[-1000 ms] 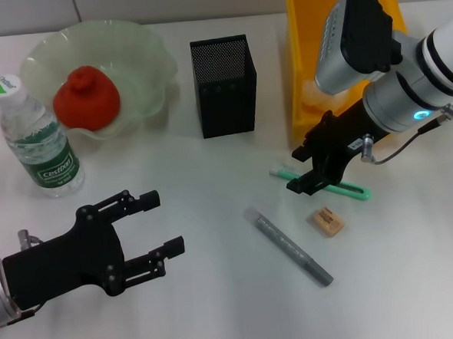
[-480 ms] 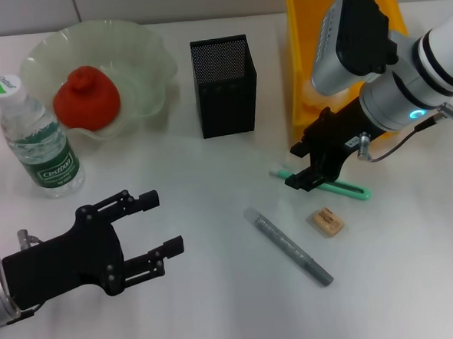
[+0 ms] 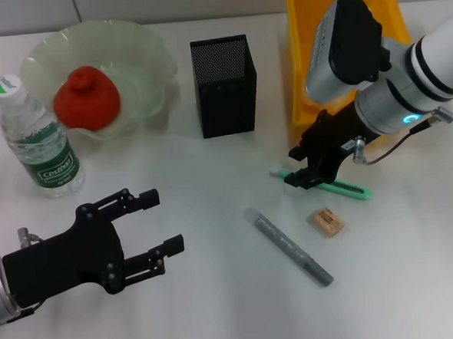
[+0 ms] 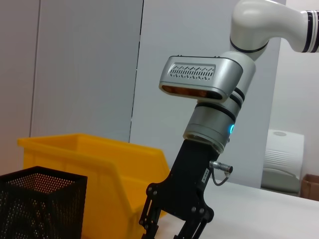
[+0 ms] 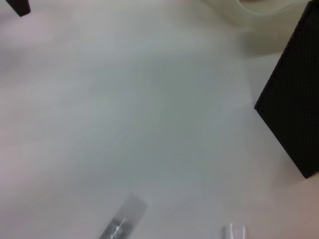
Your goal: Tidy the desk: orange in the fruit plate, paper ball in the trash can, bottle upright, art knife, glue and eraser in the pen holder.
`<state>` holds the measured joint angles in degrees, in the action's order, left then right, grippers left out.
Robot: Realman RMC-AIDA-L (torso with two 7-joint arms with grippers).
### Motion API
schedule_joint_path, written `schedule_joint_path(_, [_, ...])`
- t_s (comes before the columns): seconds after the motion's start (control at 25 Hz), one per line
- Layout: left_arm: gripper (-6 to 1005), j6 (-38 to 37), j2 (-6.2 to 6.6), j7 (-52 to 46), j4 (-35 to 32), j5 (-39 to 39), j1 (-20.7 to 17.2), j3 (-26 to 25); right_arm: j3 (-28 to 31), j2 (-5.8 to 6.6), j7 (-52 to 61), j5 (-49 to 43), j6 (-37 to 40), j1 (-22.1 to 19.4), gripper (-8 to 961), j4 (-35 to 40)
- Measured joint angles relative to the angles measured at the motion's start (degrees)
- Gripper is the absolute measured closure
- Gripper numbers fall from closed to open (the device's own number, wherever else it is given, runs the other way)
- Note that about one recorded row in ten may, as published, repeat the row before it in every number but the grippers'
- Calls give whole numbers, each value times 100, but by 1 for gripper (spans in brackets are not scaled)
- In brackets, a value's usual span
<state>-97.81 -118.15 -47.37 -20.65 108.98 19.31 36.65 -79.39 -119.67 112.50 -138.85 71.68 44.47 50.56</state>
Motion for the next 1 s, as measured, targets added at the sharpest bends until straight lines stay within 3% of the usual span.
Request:
schedule_joint_path(0.36, [241,0,-6,0,0,-3,22,0,-24,-4,-1,27,-157,13,503,-141])
schedule_joint_path(1.0, [241,-34,-9,0,0,-10,28,-46,-165,30,122,122,-51,106,504,-175])
